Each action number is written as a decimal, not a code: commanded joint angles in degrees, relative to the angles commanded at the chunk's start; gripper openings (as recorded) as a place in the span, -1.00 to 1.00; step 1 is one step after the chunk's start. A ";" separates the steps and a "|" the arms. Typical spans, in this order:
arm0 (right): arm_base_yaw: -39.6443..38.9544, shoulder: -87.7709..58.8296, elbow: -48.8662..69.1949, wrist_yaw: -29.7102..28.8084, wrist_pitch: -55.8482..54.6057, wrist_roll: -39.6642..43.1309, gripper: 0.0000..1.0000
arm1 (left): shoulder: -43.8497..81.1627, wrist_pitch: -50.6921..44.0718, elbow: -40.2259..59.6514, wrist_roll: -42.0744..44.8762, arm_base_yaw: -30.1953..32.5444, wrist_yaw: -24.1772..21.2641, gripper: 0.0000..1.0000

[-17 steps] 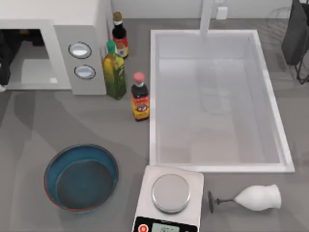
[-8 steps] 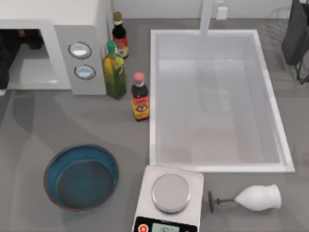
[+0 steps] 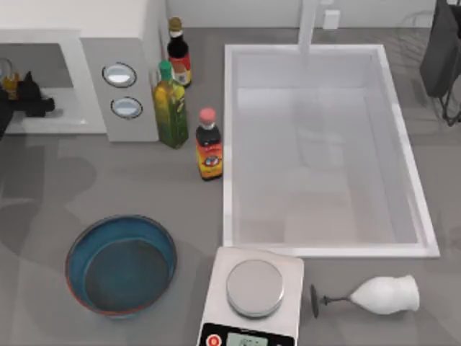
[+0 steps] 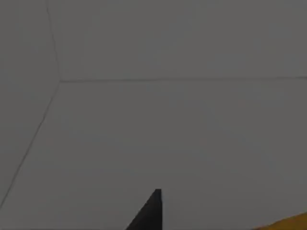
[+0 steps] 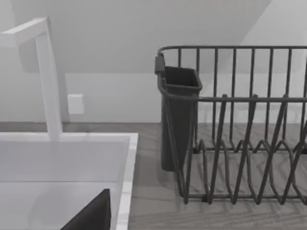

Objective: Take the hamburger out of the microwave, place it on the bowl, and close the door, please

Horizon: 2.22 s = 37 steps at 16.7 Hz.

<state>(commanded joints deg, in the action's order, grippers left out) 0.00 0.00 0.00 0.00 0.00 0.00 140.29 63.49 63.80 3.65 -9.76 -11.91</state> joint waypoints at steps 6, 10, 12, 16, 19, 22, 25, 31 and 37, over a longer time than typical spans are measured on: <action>0.00 0.00 0.00 0.00 0.00 0.00 1.00 | -8.19 12.83 -20.33 0.48 -1.97 -1.83 -1.00; 0.00 0.00 0.00 0.00 0.00 0.00 1.00 | -9.39 14.63 -22.58 0.55 -2.25 -2.09 -1.00; 0.00 0.00 0.00 0.00 0.00 0.00 1.00 | -9.25 14.50 -22.32 0.65 -1.92 -1.95 -1.00; 0.00 0.00 0.00 0.00 0.00 0.00 1.00 | -13.40 10.36 -22.30 0.67 -1.92 -1.87 -1.00; 0.00 0.00 0.00 0.00 0.00 0.00 1.00 | -22.26 1.30 -22.24 0.70 -1.92 -1.76 -1.00; 0.00 0.00 0.00 0.00 0.00 0.00 1.00 | -30.30 -6.91 -22.04 0.76 -1.97 -1.69 -1.00; 0.00 0.00 0.00 0.00 0.00 0.00 1.00 | -33.08 -9.74 -21.94 0.78 -1.99 -1.66 -1.00; 0.00 0.00 0.00 0.00 0.00 0.00 1.00 | -33.04 -11.29 -21.23 1.58 -1.51 -0.91 -1.00; 0.00 0.00 0.00 0.00 0.00 0.00 1.00 | -33.47 -30.32 -13.23 8.87 3.92 6.24 -1.00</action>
<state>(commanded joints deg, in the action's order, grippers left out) 0.00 0.00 0.00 0.00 0.00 0.00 106.81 33.17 50.57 12.52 -5.84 -5.67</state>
